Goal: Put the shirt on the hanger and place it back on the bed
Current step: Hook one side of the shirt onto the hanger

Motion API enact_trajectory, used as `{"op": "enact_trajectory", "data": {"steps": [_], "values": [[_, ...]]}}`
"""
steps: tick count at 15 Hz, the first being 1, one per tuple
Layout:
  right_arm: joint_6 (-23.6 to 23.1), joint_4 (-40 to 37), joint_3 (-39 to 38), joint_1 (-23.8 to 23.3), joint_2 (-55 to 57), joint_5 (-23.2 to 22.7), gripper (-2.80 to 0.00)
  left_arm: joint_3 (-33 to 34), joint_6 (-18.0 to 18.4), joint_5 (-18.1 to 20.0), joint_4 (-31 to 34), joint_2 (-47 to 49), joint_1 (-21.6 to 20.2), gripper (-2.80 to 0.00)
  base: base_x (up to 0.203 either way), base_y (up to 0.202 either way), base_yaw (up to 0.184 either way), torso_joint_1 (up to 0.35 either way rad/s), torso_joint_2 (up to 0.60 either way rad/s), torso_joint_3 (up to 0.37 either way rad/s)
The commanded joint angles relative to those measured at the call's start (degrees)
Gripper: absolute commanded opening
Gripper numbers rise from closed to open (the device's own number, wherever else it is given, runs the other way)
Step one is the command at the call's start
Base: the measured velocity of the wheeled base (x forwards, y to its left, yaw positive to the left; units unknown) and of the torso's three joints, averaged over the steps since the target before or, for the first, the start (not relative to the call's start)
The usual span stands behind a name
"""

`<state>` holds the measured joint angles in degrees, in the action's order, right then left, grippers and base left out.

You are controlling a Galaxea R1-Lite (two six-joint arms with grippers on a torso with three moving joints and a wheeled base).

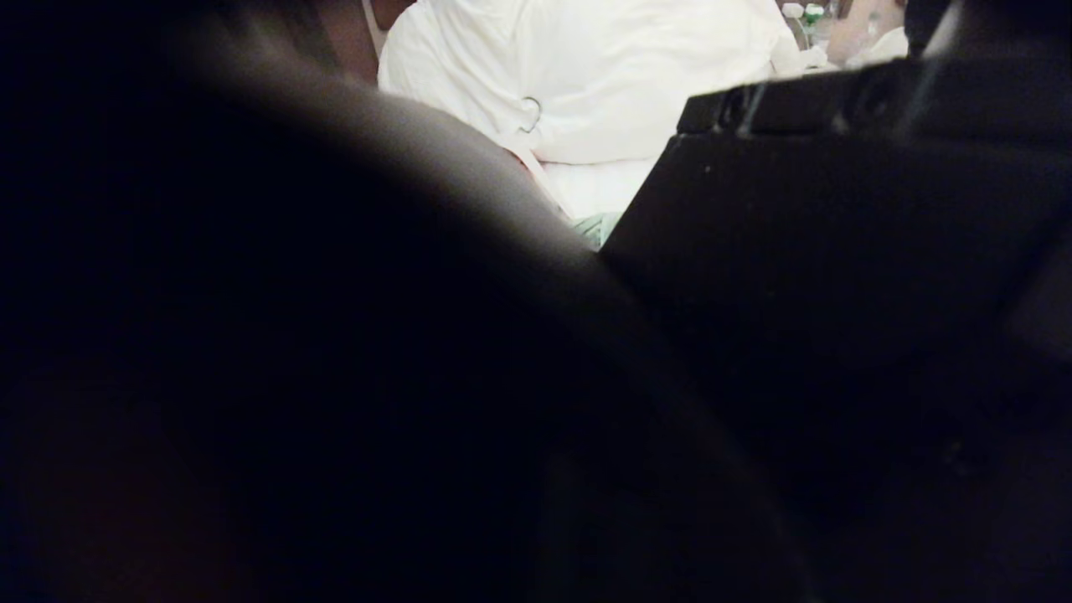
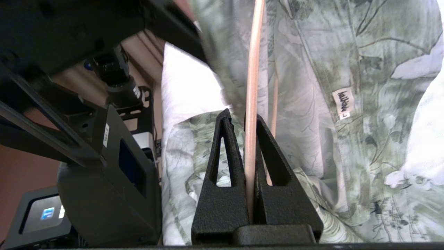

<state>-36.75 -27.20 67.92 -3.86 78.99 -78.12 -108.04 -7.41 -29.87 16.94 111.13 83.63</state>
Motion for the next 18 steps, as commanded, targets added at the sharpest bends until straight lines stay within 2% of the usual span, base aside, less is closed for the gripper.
{"op": "enact_trajectory", "data": {"steps": [1,2,3,4,6,11,13,15,18], "values": [[-0.2,-0.2,0.2,-0.6,-0.3,-0.8,-2.8,1.7,-0.1,-0.3,0.0,-0.5,0.0,0.0,0.0,0.0,0.0,0.0,0.0,0.0],[0.1,-0.2,0.2,-0.8,-0.3,-1.0,-2.8,2.1,-0.2,-0.5,0.0,-0.9,-0.3,0.0,0.0,0.0,0.0,0.0,0.0,0.0],[0.5,-0.1,0.2,-1.0,-0.3,-1.2,-2.8,2.9,-0.2,-0.6,-0.1,-1.5,-0.9,-2.27,0.0,0.0,0.0,0.0,0.0,0.0],[0.5,-0.1,0.2,-1.1,-0.3,-1.3,-2.8,3.7,-0.2,-0.6,-0.3,-2.5,-1.2,-2.8,0.0,0.0,0.0,0.0,0.0,0.0],[0.5,-0.1,0.3,-1.3,-0.1,-1.3,-2.8,4.3,-0.3,-0.4,-0.1,-4.3,-2.1,-2.8,0.0,0.0,0.0,0.0,0.0,0.0],[0.6,-0.3,0.3,-1.5,-0.3,-1.3,-2.8,10.7,-1.4,-0.2,-0.2,-10.5,-4.8,-2.8,0.0,0.0,0.0,0.0,0.0,0.0],[0.6,-0.3,0.3,-1.3,-0.7,-1.4,-2.8,11.8,-1.5,1.3,-0.3,-12.3,-7.2,-2.8,0.0,0.0,0.0,0.0,0.0,0.0],[0.6,-0.2,0.5,-1.3,-0.8,-2.4,-2.8,12.8,-2.1,4.9,-0.2,-14.7,-9.6,-2.8,0.0,0.0,0.0,0.0,0.0,0.0],[0.5,-0.3,0.5,-1.1,-0.7,-2.6,-2.8,14.3,-2.5,5.5,0.0,-16.4,-10.3,-2.8,0.0,0.0,0.0,0.0,0.0,0.0]]}}
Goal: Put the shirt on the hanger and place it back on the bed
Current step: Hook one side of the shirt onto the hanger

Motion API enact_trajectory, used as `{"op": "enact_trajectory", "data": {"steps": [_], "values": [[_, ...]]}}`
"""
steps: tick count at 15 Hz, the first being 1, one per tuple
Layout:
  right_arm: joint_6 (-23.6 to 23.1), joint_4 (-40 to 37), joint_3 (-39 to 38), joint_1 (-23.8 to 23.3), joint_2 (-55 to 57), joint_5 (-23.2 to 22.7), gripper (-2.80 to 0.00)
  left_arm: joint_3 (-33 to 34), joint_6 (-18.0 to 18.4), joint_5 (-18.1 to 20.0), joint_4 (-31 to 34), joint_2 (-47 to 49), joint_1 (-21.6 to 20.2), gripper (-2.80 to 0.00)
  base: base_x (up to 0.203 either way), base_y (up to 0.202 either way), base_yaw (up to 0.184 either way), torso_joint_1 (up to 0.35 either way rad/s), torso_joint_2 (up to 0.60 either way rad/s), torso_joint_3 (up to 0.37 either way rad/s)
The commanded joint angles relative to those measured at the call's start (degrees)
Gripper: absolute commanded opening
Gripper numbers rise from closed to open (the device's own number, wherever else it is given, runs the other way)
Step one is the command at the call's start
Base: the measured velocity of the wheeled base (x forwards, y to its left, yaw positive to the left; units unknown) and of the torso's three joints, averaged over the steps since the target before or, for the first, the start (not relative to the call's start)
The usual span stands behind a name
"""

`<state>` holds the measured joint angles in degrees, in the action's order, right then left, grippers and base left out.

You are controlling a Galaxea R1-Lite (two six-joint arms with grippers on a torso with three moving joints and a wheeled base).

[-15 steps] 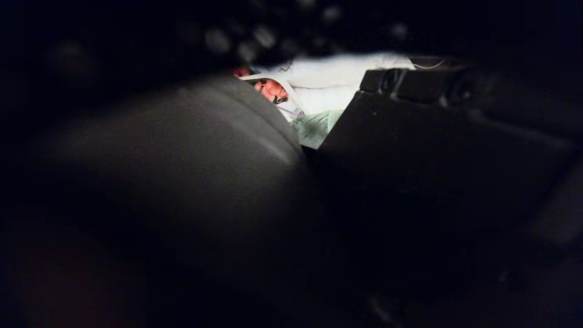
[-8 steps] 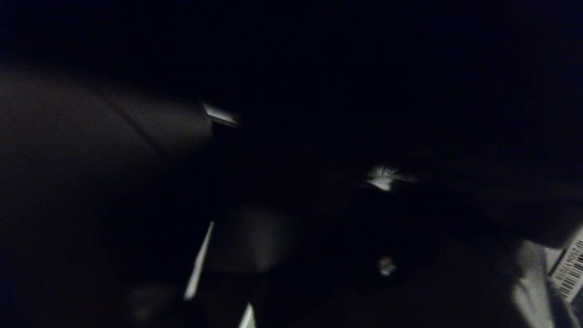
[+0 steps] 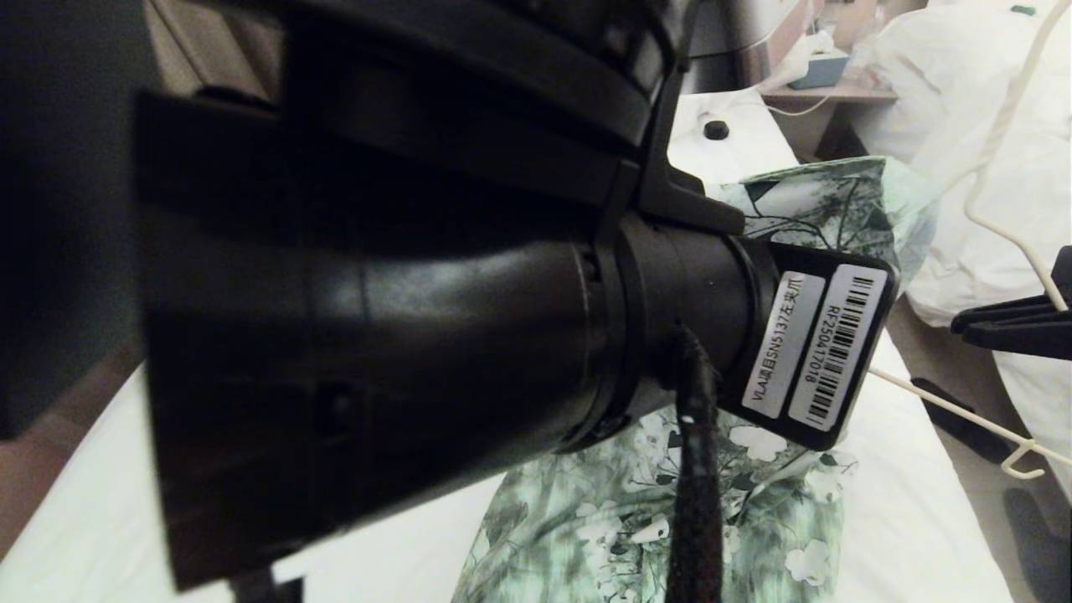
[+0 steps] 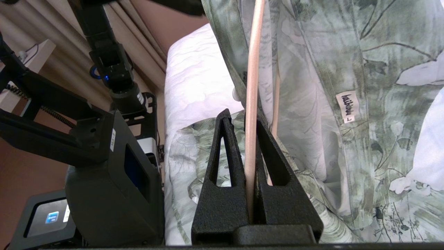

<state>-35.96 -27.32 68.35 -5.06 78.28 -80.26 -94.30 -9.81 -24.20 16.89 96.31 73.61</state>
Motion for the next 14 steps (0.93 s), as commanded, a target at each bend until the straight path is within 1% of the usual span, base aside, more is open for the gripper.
{"op": "enact_trajectory", "data": {"steps": [1,5,6,7,11,13,14], "values": [[-0.2,-0.2,0.0,0.0,0.0,-0.5,-2.8,0.7,-0.1,-0.1,0.0,-1.7,-0.3,-2.8,0.0,0.0,0.0,0.0,0.0,0.0],[-0.3,-0.1,-0.3,0.5,0.1,-0.5,-2.8,0.7,0.1,0.0,0.0,-1.4,-1.8,-2.8,0.0,0.0,0.0,0.0,0.0,0.0],[-0.3,-0.1,-0.3,0.7,0.1,-0.5,-2.8,0.7,0.1,0.5,0.0,-1.3,-2.7,-2.8,0.0,0.0,0.0,0.0,0.0,0.0],[-0.3,-0.1,-0.2,0.7,0.1,-0.5,-2.8,0.7,0.1,2.5,0.0,-1.3,-4.0,-2.8,0.0,0.0,0.0,0.0,0.0,0.0],[-0.3,-0.1,0.0,1.1,-0.1,-0.5,-2.8,0.9,0.3,13.3,0.2,-2.0,-13.2,-2.8,0.0,0.0,0.0,0.0,0.0,0.0],[-0.3,-0.1,0.0,1.1,0.0,-0.4,-2.8,1.2,0.4,23.5,0.9,-4.5,-18.0,-2.8,0.0,0.0,0.0,0.0,0.0,0.0],[-0.3,-0.1,0.0,1.1,0.0,-0.4,-2.8,1.4,0.5,29.8,2.2,-6.2,-21.0,-2.8,0.0,0.0,0.0,0.0,0.0,0.0]]}}
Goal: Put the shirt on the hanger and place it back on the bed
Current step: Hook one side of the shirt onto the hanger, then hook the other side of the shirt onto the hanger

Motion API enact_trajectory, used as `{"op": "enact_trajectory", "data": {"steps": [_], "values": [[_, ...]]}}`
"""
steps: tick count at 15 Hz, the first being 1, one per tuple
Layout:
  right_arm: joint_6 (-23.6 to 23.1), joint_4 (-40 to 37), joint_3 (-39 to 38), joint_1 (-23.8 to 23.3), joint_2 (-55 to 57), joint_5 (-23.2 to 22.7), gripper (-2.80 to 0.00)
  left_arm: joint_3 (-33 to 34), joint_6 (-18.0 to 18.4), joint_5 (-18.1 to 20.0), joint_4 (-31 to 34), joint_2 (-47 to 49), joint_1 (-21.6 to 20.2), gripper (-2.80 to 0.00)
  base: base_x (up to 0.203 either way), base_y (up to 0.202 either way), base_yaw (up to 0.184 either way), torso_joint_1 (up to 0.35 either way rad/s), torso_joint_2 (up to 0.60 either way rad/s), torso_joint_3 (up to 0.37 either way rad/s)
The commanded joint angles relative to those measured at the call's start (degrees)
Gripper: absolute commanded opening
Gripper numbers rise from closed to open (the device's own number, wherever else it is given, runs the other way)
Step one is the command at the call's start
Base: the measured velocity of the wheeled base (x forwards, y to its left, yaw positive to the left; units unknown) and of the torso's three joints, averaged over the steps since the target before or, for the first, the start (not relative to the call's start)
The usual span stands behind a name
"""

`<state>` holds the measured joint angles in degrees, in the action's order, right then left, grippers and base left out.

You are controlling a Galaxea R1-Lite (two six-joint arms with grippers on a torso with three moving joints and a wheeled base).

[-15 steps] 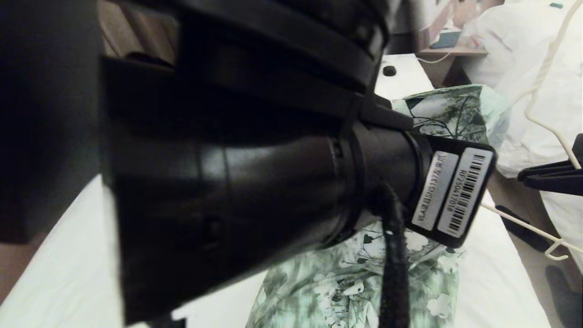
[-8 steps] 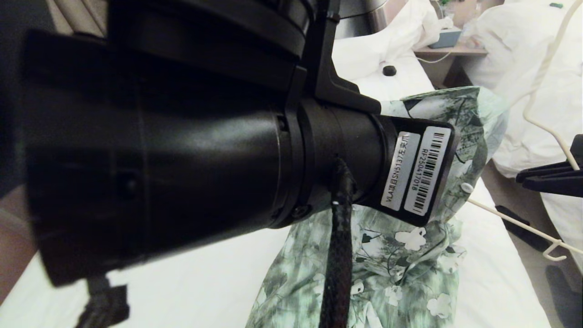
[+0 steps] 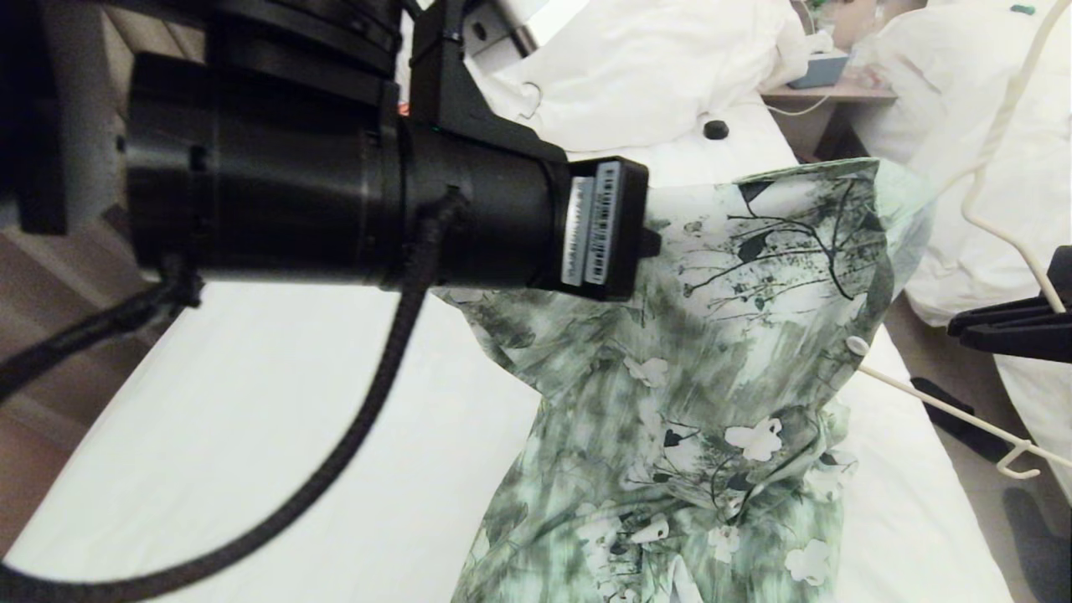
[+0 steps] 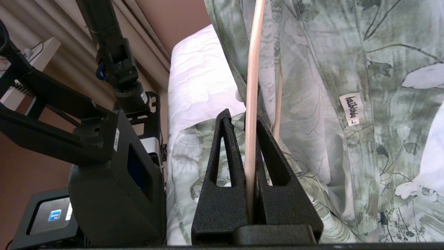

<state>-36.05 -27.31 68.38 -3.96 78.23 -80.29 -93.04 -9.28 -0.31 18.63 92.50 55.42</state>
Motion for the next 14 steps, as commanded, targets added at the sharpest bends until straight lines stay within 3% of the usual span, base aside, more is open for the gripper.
{"op": "enact_trajectory", "data": {"steps": [1,3,5,8,11,14], "values": [[-0.2,-0.2,0.0,0.1,0.1,-0.5,-2.8,0.3,0.0,12.4,1.9,-4.5,-5.7,-2.8,0.0,0.0,0.0,0.0,0.0,0.0],[-0.2,-0.2,0.0,0.7,0.0,-0.4,-2.8,0.3,2.1,17.5,3.1,-7.4,-9.1,-2.8,0.0,0.0,0.0,0.0,0.0,0.0],[-0.2,-0.3,0.0,0.8,0.1,-0.3,-2.8,0.5,3.5,18.6,5.3,-10.2,-9.6,-2.8,0.0,0.0,0.0,0.0,0.0,0.0],[-0.1,-0.3,0.0,2.2,0.2,-0.3,-2.8,0.4,4.6,27.2,7.9,-11.6,-10.5,-2.8,0.0,0.0,0.0,0.0,0.0,0.0],[1.6,-0.3,0.0,4.3,0.3,-0.3,-2.8,-1.0,8.0,28.0,7.7,-6.6,-10.5,-2.8,0.0,0.0,0.0,0.0,0.0,0.0],[2.4,0.0,0.3,6.8,0.4,-0.2,-2.8,-5.0,9.1,28.2,7.6,-1.6,-10.5,-2.8,0.0,0.0,0.0,0.0,0.0,0.0]]}}
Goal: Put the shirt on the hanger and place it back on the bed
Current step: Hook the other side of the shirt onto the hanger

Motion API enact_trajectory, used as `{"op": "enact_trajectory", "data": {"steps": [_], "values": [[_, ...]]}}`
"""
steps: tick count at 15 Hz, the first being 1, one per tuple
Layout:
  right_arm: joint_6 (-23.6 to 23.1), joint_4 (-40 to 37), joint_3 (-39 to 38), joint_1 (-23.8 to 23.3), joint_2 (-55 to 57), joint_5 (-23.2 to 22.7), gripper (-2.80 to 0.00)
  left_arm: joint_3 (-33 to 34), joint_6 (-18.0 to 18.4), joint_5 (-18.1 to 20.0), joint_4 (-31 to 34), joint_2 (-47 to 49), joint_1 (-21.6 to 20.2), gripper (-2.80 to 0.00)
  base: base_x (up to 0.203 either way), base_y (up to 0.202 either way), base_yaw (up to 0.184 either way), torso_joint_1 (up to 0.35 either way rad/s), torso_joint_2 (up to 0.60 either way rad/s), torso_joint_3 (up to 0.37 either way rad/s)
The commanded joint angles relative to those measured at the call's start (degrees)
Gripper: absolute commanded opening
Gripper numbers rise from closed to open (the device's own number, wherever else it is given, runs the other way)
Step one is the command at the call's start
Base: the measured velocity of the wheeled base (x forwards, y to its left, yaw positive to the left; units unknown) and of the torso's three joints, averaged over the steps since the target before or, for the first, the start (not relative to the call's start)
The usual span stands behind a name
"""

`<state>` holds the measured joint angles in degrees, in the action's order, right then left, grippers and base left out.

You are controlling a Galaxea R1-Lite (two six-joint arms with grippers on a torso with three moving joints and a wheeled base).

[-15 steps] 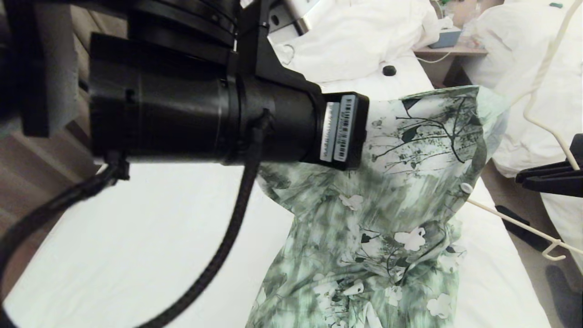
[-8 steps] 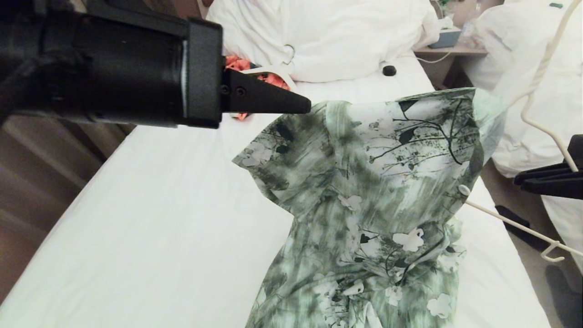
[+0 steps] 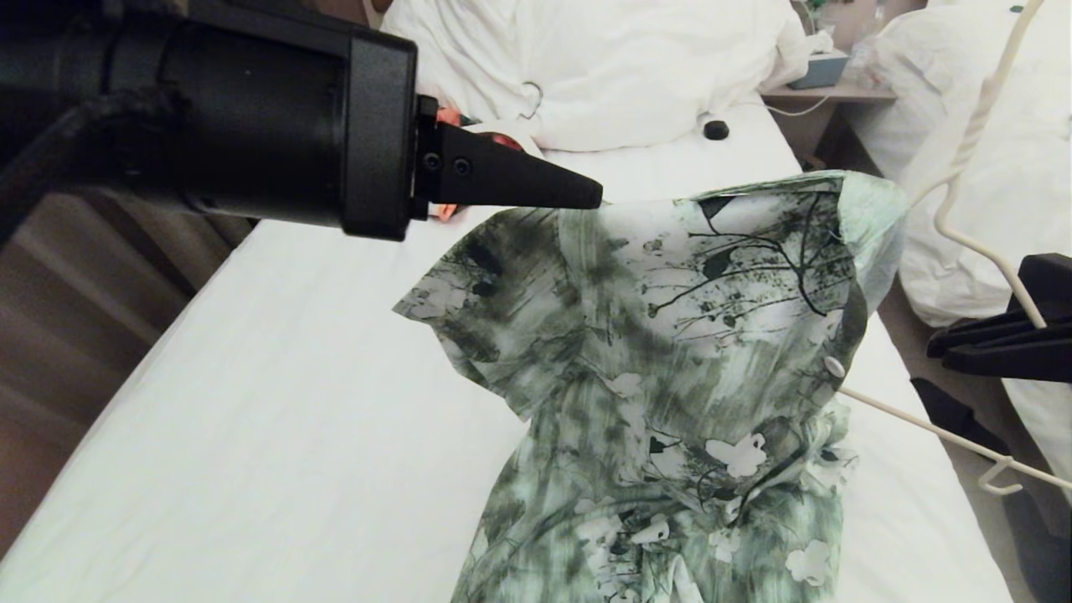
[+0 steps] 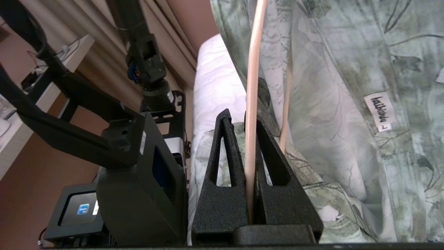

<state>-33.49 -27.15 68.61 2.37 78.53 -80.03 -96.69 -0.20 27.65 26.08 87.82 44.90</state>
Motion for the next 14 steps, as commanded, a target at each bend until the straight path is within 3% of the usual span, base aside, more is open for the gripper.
{"op": "enact_trajectory", "data": {"steps": [1,4,6,7,11,14], "values": [[-0.3,-0.1,0.2,0.5,0.5,-0.6,-2.8,-1.4,0.1,0.2,0.1,3.3,-0.1,-2.8,0.0,0.0,0.0,0.0,0.0,0.0],[-3.3,1.7,0.2,0.9,3.6,-4.0,-2.8,0.0,0.1,0.2,0.2,2.9,-2.1,-2.8,0.0,0.0,0.0,0.0,0.0,0.0],[-4.9,7.3,-1.0,1.1,5.5,-7.2,-2.8,0.0,0.1,0.4,0.1,2.8,-5.0,-2.8,0.0,0.0,0.0,0.0,0.0,0.0],[-5.1,10.6,-2.1,1.2,6.4,-7.5,-2.8,-0.5,0.1,1.1,0.1,2.6,-6.1,-2.8,0.0,0.0,0.0,0.0,0.0,0.0],[-5.0,11.6,-3.2,1.3,9.7,-7.6,-2.8,-2.4,0.8,1.5,0.3,0.1,-8.1,-2.8,0.0,0.0,0.0,0.0,0.0,0.0],[-5.0,11.5,-2.7,1.6,10.2,-7.6,-2.8,5.5,0.9,1.3,0.8,-6.4,-6.1,-2.8,0.0,0.0,0.0,0.0,0.0,0.0]]}}
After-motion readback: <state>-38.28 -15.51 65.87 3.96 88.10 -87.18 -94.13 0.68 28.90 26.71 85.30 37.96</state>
